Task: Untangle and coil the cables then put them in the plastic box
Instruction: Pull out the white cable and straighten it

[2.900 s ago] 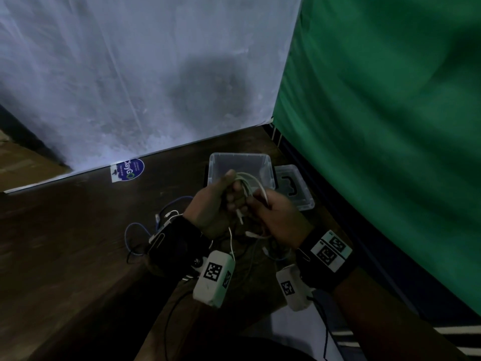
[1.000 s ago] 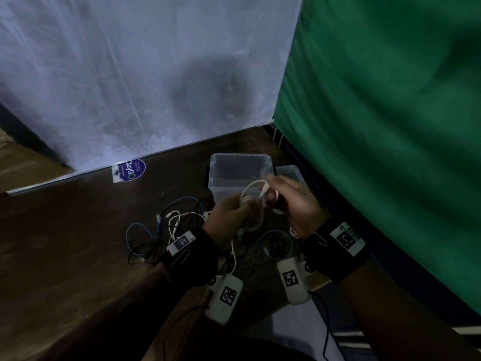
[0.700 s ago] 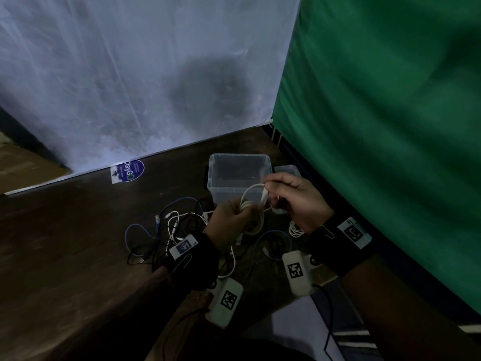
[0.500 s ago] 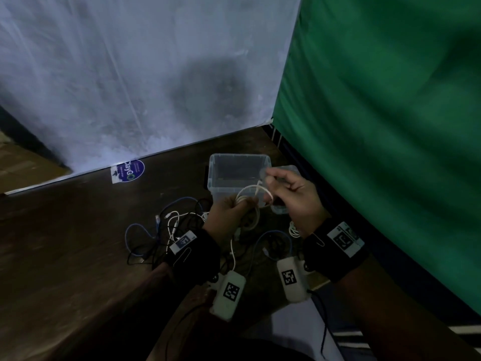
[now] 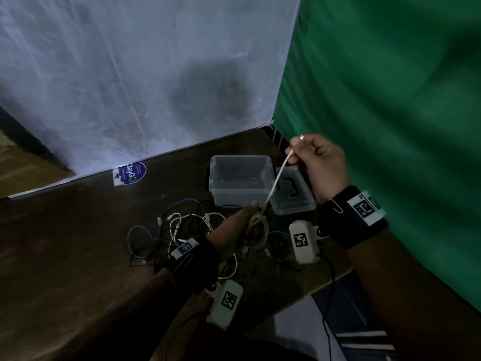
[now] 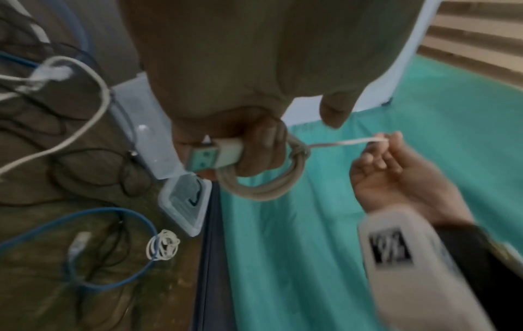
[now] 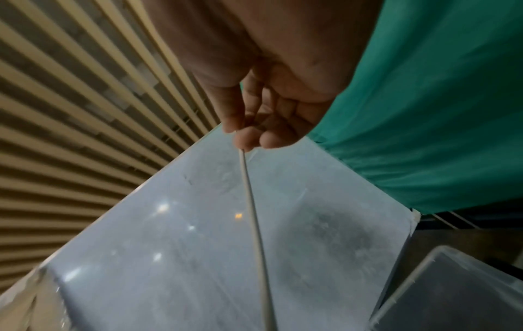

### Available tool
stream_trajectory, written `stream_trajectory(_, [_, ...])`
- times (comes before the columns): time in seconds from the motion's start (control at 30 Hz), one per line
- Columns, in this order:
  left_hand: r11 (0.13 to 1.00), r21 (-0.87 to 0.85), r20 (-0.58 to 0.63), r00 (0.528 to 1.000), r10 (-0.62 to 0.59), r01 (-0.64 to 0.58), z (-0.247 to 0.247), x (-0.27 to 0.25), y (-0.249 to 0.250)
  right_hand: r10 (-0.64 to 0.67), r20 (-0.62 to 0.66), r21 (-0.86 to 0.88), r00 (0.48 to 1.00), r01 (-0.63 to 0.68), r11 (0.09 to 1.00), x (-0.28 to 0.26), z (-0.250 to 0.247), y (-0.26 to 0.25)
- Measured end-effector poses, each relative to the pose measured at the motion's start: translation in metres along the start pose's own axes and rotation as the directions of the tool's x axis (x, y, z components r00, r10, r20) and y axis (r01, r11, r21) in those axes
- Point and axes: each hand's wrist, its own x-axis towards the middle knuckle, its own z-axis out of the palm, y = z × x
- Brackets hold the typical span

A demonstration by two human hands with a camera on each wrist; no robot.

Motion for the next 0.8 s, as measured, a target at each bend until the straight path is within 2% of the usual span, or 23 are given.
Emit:
stream_trajectory(0.1, [0.991, 0.108, -0.094, 0.991, 0.094, -0.083, -0.001, 0.003, 0.002, 0.075, -0.033, 0.112, 0.997, -0.07, 0.991, 0.004, -0.004, 0.0])
stream_trajectory(0.2, [0.979, 0.124, -0.151, 0.972, 0.18, -0.162, -0.011, 0.005, 0.006, 0.171, 0.037, 0.17, 0.985, -0.175, 0.97, 0.007, -0.02, 0.006])
stream_trajectory(0.3, [0.978, 0.08, -0.186, 0.961, 0.204, -0.192, -0.015, 0.006, 0.014, 0.214, 0.217, -0.046, 0.953, -0.209, 0.977, -0.002, -0.029, 0.025])
stream_trajectory(0.37, [0.979, 0.02, -0.179, 0.963, 0.202, -0.202, -0.012, 0.008, 0.021, 0.235, 0.33, -0.244, 0.914, -0.158, 0.957, -0.016, -0.023, 0.04])
stream_trajectory(0.43, [0.977, -0.065, -0.163, 0.968, 0.192, -0.204, -0.005, 0.006, 0.028, 0.225, 0.357, -0.306, 0.907, -0.114, 0.945, -0.031, -0.012, 0.054])
stream_trajectory(0.47, [0.974, -0.089, -0.146, 0.97, 0.194, -0.209, -0.003, 0.006, 0.03, 0.235, 0.339, -0.286, 0.911, -0.138, 0.948, -0.036, -0.007, 0.06])
stream_trajectory(0.53, [0.975, -0.094, -0.126, 0.974, 0.191, -0.203, -0.001, 0.005, 0.034, 0.315, 0.283, -0.16, 0.906, -0.28, 0.947, -0.045, 0.001, 0.065])
stream_trajectory(0.6, [0.98, -0.095, -0.123, 0.979, 0.164, -0.176, -0.001, 0.001, 0.039, 0.408, 0.283, -0.013, 0.868, -0.421, 0.907, -0.051, 0.007, 0.064])
stream_trajectory(0.7, [0.981, -0.126, -0.098, 0.986, 0.137, -0.149, -0.002, -0.003, 0.043, 0.422, 0.313, 0.049, 0.851, -0.459, 0.887, -0.058, 0.012, 0.057])
stream_trajectory(0.8, [0.984, -0.128, -0.123, 0.986, 0.11, -0.126, -0.005, -0.006, 0.042, 0.394, 0.285, 0.138, 0.874, -0.445, 0.885, -0.059, 0.013, 0.052])
